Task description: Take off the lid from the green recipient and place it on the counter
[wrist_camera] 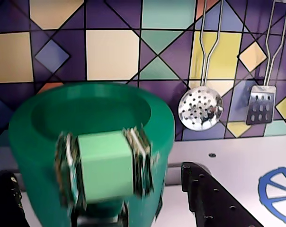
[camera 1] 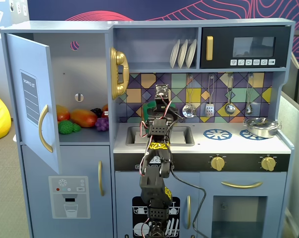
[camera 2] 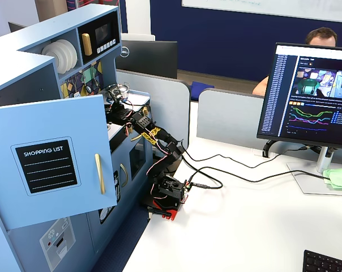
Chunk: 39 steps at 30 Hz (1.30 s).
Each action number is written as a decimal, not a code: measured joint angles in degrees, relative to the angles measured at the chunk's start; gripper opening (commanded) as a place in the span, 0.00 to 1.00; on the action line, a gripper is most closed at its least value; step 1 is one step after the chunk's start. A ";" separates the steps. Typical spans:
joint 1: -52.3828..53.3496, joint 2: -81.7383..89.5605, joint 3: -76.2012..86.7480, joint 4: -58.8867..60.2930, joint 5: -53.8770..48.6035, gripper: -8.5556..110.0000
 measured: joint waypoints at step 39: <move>8.09 -9.14 -19.25 7.12 -3.34 0.07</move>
